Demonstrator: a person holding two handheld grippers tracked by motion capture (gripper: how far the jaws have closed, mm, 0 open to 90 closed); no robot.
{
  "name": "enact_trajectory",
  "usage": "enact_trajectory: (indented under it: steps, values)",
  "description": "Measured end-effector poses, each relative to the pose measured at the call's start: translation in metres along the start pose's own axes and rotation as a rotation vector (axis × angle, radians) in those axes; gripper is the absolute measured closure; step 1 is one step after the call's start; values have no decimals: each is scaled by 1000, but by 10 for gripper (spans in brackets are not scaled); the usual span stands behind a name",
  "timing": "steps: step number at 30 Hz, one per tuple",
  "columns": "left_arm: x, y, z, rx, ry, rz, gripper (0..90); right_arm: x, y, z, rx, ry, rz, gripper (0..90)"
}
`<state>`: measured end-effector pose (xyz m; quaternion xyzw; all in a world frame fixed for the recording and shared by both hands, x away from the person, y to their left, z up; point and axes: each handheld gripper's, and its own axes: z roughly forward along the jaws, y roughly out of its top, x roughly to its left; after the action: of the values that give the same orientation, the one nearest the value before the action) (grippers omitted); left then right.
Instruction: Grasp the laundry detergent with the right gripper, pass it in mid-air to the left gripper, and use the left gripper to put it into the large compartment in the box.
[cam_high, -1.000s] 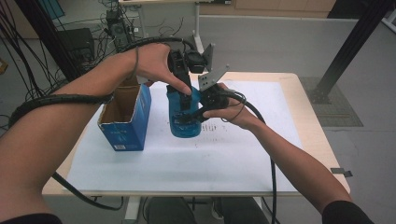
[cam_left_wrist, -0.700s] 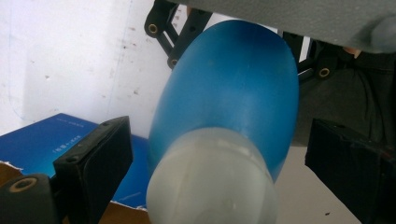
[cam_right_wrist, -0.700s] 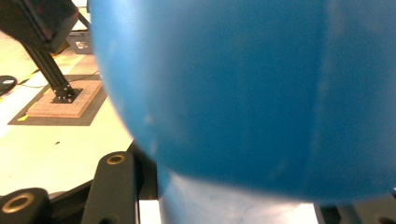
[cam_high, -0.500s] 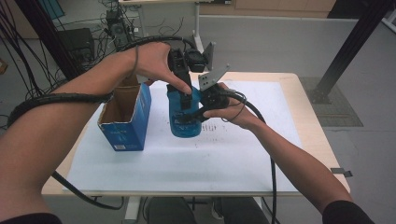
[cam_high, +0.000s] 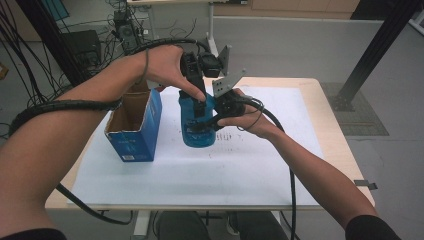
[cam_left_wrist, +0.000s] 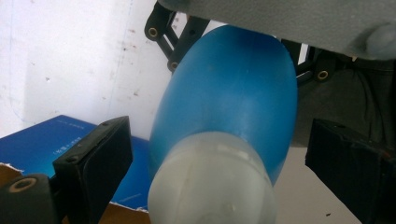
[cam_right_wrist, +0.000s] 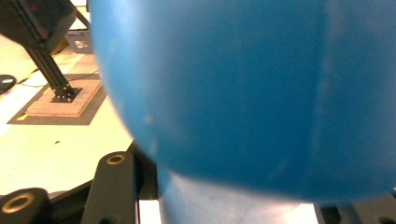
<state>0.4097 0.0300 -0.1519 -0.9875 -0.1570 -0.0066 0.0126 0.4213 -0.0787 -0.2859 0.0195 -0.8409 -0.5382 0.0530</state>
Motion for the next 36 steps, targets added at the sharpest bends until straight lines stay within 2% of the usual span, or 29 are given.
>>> enact_trajectory:
  steps: [36]
  values:
    - [-2, 0, 2, 7, 1, 8, 82, 3, 1, -1, 7, -4, -3, 451]
